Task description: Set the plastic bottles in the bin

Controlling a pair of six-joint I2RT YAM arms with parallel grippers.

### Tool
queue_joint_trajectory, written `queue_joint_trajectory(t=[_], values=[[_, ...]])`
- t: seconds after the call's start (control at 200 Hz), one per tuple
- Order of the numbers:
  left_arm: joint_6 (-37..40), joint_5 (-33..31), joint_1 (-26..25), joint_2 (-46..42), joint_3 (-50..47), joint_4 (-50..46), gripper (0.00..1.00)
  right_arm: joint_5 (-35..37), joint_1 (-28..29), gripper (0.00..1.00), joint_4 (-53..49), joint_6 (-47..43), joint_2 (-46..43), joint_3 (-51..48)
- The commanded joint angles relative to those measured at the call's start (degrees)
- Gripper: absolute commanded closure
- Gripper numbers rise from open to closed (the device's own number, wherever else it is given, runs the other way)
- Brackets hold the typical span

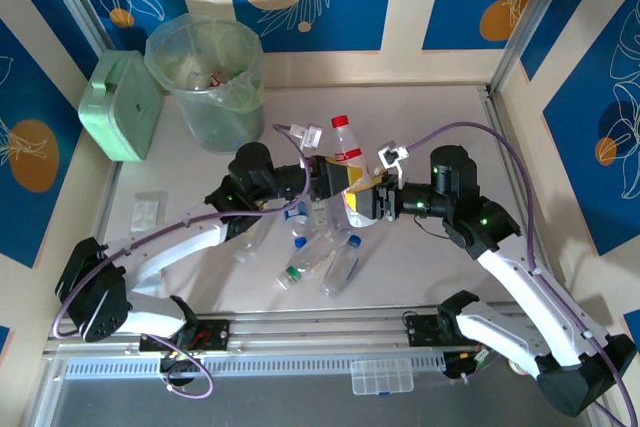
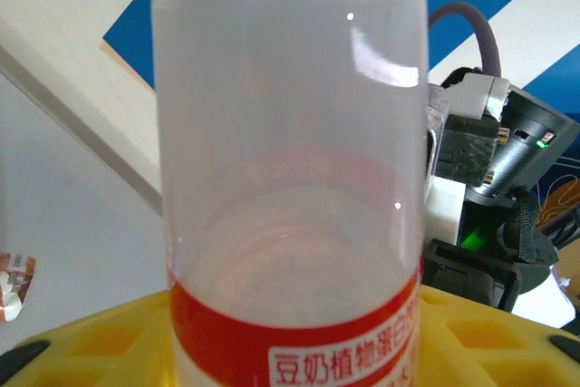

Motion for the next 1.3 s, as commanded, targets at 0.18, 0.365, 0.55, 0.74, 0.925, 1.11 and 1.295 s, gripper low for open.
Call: queue_joint_trajectory(t=[0.18, 0.365, 0.55, 0.74, 0.925, 1.11, 1.295], values=[[1.70, 4.66, -0.77, -0.05, 2.98, 3.18, 0.52, 0.58, 0.21, 0.38, -0.58, 0.41, -0.21, 0.17], [3.08, 2.43, 0.73, -1.28, 4.22, 0.72, 0.53, 3.04, 0.21, 0.12, -2.36, 0.34, -2.13, 1.76], [9.28, -7.32, 5.33, -3.94, 9.93, -15.96, 0.71, 4.53, -0.27, 0.11, -4.46, 0.14, -4.68, 3.86], [4.38, -17.73, 14.85, -4.27, 15.02, -24.11, 0.86, 5.77, -0.65, 0.11, -7.65, -0.56, -5.24, 6.02], [-1.48, -29.70, 22.85, -3.15, 20.22, -31.16, 0.98, 6.49, -0.93, 0.12, -9.75, -1.08, -5.07, 7.14], [-13.30, -37.35, 30.19, 3.22, 31.72, -43.75, 1.00, 6.50, -1.02, 0.12, -10.40, -1.14, -4.72, 7.51], [-20.22, -35.59, 35.67, 10.88, 39.63, -42.50, 1.00, 6.31, -1.08, 0.12, -10.64, -0.89, -4.41, 6.54]])
